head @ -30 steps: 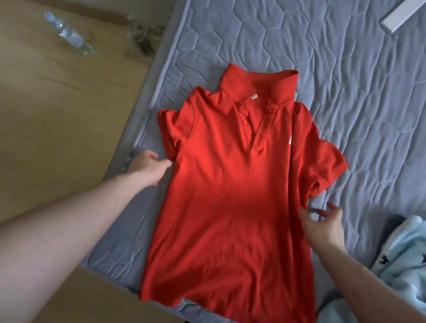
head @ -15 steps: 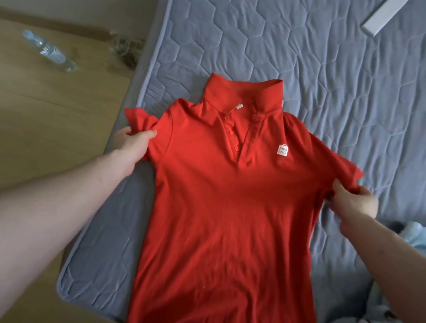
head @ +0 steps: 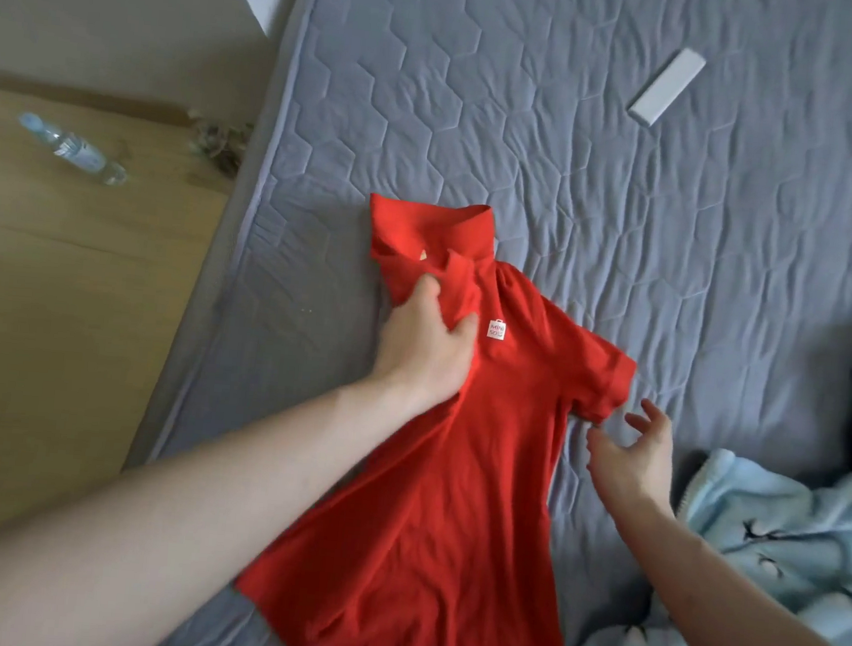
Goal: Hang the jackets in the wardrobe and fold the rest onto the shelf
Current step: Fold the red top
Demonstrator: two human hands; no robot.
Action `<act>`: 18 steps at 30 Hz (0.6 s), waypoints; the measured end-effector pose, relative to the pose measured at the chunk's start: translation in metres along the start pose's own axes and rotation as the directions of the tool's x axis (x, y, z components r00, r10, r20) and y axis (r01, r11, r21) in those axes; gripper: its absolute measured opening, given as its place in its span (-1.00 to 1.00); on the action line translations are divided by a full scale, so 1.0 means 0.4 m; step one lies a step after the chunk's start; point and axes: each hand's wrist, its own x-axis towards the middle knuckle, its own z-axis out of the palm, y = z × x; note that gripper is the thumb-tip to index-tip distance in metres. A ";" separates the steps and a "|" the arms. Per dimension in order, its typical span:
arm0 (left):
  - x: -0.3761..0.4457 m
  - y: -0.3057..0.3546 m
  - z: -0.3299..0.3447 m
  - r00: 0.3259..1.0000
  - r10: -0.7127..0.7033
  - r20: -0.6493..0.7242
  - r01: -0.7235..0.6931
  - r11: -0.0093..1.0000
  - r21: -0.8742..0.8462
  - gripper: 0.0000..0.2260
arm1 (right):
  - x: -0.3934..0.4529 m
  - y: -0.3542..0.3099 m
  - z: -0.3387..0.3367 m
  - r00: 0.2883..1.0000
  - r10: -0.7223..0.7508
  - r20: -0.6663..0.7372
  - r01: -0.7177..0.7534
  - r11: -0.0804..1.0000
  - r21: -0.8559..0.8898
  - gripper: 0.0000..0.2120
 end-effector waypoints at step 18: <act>-0.281 -0.382 0.104 0.950 -0.252 0.186 0.157 0.897 0.414 -0.46 | -0.228 0.248 -0.011 0.928 0.067 0.366 0.038 0.962 -0.271 -0.50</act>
